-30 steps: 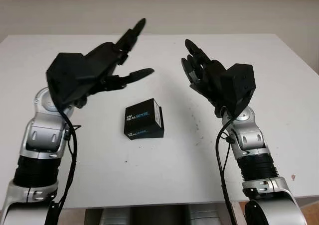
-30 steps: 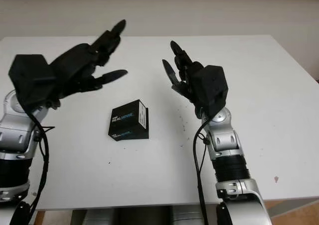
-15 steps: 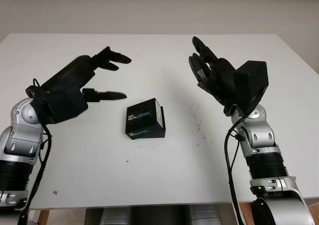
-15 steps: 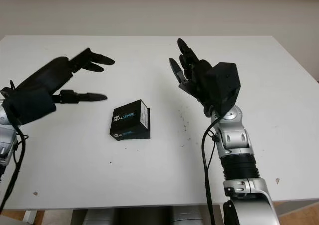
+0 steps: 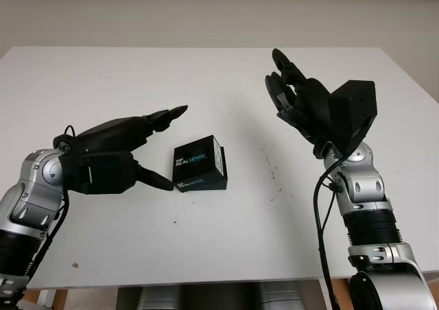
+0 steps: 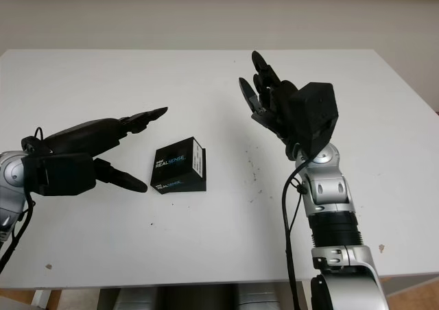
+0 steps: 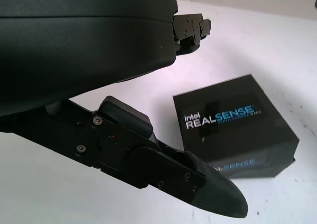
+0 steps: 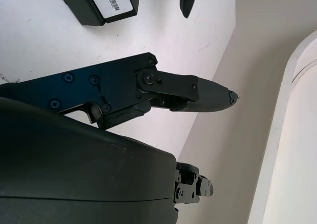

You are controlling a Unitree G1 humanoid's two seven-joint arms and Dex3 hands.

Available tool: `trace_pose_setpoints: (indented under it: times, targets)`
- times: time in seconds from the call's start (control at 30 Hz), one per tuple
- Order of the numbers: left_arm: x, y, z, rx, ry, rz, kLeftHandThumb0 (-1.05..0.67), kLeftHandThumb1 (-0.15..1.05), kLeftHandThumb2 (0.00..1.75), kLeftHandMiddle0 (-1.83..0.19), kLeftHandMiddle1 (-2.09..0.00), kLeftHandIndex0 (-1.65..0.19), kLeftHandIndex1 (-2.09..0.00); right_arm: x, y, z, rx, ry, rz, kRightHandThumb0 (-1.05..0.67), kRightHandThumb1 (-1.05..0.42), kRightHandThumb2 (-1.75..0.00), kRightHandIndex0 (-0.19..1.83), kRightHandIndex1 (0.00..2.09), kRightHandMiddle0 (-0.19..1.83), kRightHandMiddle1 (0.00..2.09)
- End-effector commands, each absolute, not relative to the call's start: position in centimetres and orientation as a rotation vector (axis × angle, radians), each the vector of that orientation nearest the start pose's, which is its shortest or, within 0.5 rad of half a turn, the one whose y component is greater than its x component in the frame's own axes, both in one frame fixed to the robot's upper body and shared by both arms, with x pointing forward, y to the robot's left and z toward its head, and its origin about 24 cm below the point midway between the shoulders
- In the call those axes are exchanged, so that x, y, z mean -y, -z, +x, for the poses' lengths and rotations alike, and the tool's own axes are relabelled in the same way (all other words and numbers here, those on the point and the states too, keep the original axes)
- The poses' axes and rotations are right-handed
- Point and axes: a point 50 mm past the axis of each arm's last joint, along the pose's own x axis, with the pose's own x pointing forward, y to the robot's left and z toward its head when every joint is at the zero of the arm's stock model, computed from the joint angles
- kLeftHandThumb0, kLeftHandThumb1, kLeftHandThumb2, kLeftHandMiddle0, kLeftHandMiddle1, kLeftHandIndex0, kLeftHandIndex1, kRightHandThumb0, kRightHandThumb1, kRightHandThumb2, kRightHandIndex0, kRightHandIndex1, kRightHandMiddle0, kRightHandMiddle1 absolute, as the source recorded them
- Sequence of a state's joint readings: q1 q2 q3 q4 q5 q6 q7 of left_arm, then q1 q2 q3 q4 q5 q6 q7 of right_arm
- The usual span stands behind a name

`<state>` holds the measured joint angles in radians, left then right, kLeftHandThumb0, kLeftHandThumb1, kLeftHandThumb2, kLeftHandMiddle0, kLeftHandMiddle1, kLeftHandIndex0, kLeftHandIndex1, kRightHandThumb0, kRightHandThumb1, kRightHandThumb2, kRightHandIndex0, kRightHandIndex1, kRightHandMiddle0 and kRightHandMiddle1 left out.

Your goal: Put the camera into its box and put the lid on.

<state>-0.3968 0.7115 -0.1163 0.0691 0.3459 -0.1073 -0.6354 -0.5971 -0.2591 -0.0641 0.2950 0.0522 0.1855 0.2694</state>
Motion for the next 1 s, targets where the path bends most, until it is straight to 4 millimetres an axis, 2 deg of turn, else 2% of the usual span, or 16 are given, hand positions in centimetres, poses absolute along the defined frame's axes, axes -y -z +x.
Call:
trace_pose_setpoints:
  times: [0.0, 0.37, 0.7, 0.97]
  targets:
    - [-20.6, -14.3, 30.3, 0.046, 0.645, 1.164, -0.97, 0.95, 0.06, 0.19, 0.00, 0.19, 0.00, 17.0, -15.5, 35.8, 0.133, -0.249, -0.214, -0.60, -1.05, -0.53, -0.07, 0.05, -0.10, 0.05]
    - [-20.1, -12.6, 29.7, 0.029, 0.564, 1.111, -0.92, 0.97, 0.06, 0.19, -0.02, 0.19, 0.00, 16.9, -15.5, 35.8, 0.141, -0.251, -0.209, -0.61, -1.05, -0.53, -0.08, 0.05, -0.10, 0.05]
    - [-19.3, -11.1, 29.7, 0.040, 0.441, 1.077, -0.89, 0.98, 0.06, 0.10, -0.08, 0.16, -0.04, 16.9, -15.4, 35.8, 0.136, -0.246, -0.213, -0.61, -1.05, -0.53, -0.07, 0.05, -0.08, 0.06]
    - [-18.9, -10.6, 29.9, 0.037, 0.423, 1.093, -0.84, 0.96, 0.05, 0.04, -0.08, 0.14, -0.05, 17.0, -15.5, 35.7, 0.144, -0.246, -0.215, -0.61, -1.05, -0.53, -0.07, 0.05, -0.10, 0.05]
